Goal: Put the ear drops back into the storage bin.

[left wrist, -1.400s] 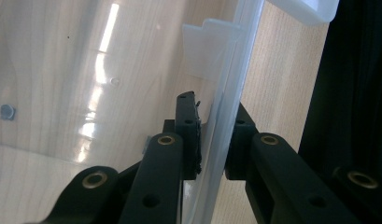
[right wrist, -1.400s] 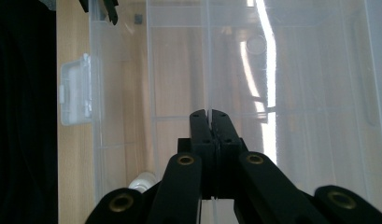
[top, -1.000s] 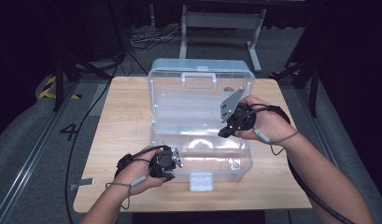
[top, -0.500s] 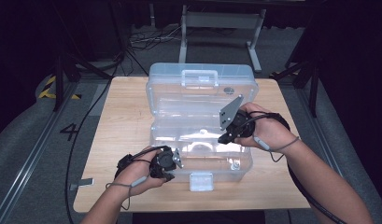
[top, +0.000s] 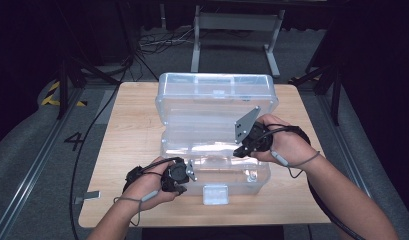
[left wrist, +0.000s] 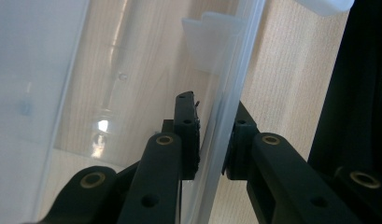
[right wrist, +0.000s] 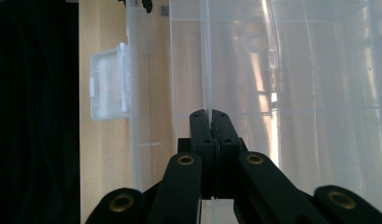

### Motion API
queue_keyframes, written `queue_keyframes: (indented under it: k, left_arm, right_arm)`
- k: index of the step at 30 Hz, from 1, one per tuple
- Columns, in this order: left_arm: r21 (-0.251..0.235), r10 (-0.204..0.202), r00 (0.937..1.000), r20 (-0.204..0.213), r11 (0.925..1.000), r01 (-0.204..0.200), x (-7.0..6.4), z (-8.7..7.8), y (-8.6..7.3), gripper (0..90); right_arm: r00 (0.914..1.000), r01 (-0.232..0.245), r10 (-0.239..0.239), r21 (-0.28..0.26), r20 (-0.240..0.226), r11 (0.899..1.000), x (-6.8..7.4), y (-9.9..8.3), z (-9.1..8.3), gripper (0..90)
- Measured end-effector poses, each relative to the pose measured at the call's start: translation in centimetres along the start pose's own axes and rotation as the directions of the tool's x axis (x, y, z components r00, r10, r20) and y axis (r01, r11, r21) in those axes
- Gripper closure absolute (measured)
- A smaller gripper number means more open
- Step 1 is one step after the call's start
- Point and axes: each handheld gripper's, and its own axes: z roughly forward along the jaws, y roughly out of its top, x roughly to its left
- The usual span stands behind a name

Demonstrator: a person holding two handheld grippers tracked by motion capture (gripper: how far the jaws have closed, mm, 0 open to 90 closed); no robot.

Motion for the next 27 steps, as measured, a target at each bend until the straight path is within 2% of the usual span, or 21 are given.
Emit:
queue_keyframes:
  k: [10,18,27]
  left_arm:
    - [0.011,0.016,0.9996,-0.022,0.9998,-0.016,-0.17,0.03,0.12,78.7]
    - [0.012,0.004,0.9997,-0.025,0.9999,-0.003,-0.3,0.06,0.16,79.0]
    - [0.017,0.018,0.9994,-0.03,0.9997,-0.017,-0.26,0.03,0.16,78.6]
  right_arm:
    - [1.0,0.004,-0.004,0.001,0.0,1.0,0.37,-0.03,0.29,90.0]
    - [1.0,-0.003,0.003,-0.006,-0.008,1.0,0.6,-0.23,0.48,90.0]
    - [0.9999,-0.005,0.005,-0.007,-0.011,1.0,0.63,-0.27,0.57,90.0]
